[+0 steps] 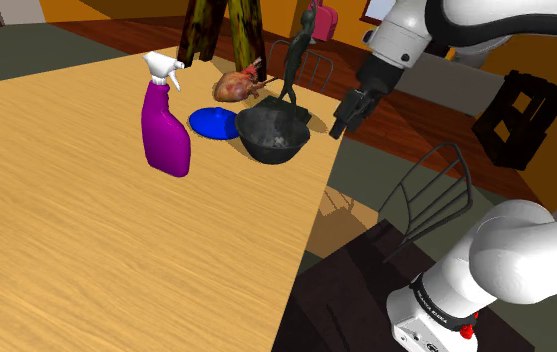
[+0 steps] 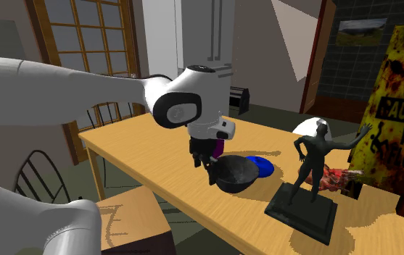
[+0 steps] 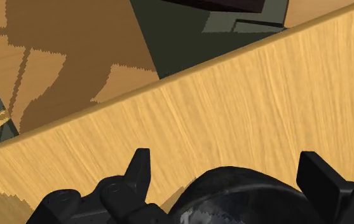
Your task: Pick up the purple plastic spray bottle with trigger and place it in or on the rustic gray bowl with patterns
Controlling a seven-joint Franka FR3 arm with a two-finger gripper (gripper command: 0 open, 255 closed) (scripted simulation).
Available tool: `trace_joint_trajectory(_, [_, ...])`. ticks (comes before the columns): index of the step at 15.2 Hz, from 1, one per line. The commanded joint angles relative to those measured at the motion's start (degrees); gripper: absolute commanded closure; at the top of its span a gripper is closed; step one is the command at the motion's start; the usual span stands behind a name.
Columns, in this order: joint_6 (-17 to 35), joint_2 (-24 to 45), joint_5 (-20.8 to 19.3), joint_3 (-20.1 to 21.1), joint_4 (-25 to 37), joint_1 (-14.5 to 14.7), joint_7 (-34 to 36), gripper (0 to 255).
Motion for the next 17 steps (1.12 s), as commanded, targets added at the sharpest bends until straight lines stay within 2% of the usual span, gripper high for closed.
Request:
trace_joint_trajectory(1, [3.75,1.87,0.96,1.75,0.52,1.13,0.41,0])
trace_joint_trajectory(10, [20.53,13.31,1.98,9.47,5.14,4.32,1.99,0])
trace_joint_trajectory(17, [31.59,23.32,-2.10,15.95,11.50,4.94,5.29,0])
